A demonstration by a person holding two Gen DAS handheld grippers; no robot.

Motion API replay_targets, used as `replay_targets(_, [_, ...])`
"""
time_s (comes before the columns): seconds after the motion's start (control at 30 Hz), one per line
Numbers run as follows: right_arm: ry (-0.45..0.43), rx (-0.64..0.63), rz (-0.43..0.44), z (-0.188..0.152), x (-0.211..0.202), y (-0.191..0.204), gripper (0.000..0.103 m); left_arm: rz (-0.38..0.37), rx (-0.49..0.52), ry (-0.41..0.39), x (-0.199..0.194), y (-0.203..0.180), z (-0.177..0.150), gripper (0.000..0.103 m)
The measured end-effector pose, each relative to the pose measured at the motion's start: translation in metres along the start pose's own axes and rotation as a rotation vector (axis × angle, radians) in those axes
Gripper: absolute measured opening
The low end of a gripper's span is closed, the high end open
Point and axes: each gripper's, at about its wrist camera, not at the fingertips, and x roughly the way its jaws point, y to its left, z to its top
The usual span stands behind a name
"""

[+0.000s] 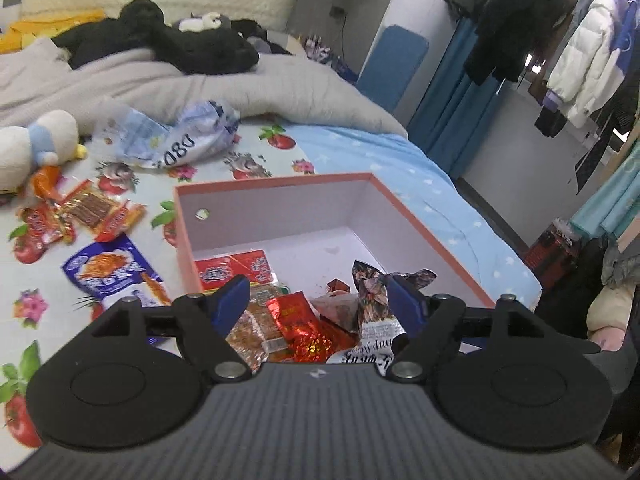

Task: Organize snacks
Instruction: 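Drop both packets into the larger pink box by opening both grippers, then withdraw both open grippers from the box toward the remaining snacks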

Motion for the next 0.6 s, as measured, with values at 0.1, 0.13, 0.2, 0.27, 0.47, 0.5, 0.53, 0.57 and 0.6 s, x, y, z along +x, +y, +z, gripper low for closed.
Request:
replay_targets(0.1, [-0.02,-0.009,0.014,-0.002,-0.015,0.012,0.073,0.002,-0.005,-0.023,-0.024,0.004,-0.007,0.08])
replay_targets(0.13, [-0.028,-0.01,0.021,-0.004,-0.02,0.015,0.073,0.003,-0.008,-0.03,-0.031,0.005,-0.009,0.08])
replay_targets(0.2, [-0.046,-0.006,0.038,-0.006,-0.031,0.022,0.073,0.005,-0.01,-0.045,-0.045,0.007,-0.013,0.08])
replay_targets(0.27, [-0.052,-0.006,0.044,-0.008,-0.038,0.03,0.073,0.013,-0.015,-0.057,-0.059,0.009,-0.018,0.08])
replay_targets(0.47, [-0.063,-0.038,0.072,-0.021,-0.058,0.055,0.073,0.021,-0.063,-0.078,-0.097,0.02,-0.029,0.08])
replay_targets(0.5, [-0.069,-0.041,0.076,-0.023,-0.061,0.058,0.073,0.018,-0.056,-0.087,-0.103,0.021,-0.031,0.08])
replay_targets(0.53, [-0.077,-0.042,0.08,-0.025,-0.065,0.061,0.073,0.028,-0.046,-0.094,-0.108,0.021,-0.031,0.08])
replay_targets(0.57, [-0.082,-0.042,0.083,-0.027,-0.068,0.065,0.073,0.042,-0.038,-0.097,-0.113,0.022,-0.034,0.08])
replay_targets(0.6, [-0.088,-0.042,0.091,-0.029,-0.071,0.067,0.073,0.041,-0.037,-0.098,-0.118,0.023,-0.035,0.08])
